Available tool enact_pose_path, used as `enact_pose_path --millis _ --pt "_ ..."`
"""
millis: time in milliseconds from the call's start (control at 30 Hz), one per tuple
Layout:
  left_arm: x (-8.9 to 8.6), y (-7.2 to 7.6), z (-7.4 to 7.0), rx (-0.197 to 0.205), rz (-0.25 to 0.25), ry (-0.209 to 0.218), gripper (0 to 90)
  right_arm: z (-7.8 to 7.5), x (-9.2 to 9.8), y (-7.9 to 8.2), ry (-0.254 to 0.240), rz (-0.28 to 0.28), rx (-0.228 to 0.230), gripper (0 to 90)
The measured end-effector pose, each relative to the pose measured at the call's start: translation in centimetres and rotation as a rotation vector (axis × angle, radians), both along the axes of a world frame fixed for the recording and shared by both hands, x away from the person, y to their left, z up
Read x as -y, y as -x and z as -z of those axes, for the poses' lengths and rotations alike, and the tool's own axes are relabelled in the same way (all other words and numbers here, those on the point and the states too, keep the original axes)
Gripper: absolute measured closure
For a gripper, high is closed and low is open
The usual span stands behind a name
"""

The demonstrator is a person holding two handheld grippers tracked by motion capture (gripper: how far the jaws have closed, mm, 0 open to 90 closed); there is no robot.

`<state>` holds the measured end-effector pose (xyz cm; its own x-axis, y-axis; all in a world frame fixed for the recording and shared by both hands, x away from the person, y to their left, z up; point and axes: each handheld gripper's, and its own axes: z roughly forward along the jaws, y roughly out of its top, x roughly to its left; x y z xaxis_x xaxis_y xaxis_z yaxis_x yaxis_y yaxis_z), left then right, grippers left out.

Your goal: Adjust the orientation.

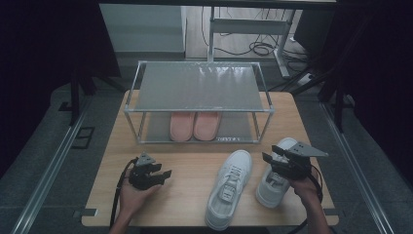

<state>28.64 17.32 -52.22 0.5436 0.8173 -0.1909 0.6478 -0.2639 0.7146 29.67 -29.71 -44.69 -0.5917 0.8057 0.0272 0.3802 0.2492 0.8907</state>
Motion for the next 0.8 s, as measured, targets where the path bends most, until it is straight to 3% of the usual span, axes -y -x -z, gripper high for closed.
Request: enact_pose_path --millis 133,367,500,800 --pt "0.1 0.0 0.1 -0.002 0.015 -0.002 47.3 -0.3 -0.7 0.3 -0.006 -0.016 -0.009 66.4" --pt "-0.3 0.1 -0.2 0.008 0.000 0.009 47.2 -0.5 -3.4 1.2 0.016 -0.107 -0.047 85.3" --pt "-0.5 0.1 -0.2 0.002 0.000 0.018 47.2 -0.5 -4.9 1.8 0.030 -0.156 -0.066 89.6" --pt "-0.5 0.1 -0.3 0.000 -0.003 0.021 47.1 -0.6 -8.3 3.6 0.035 -0.264 -0.086 89.9"
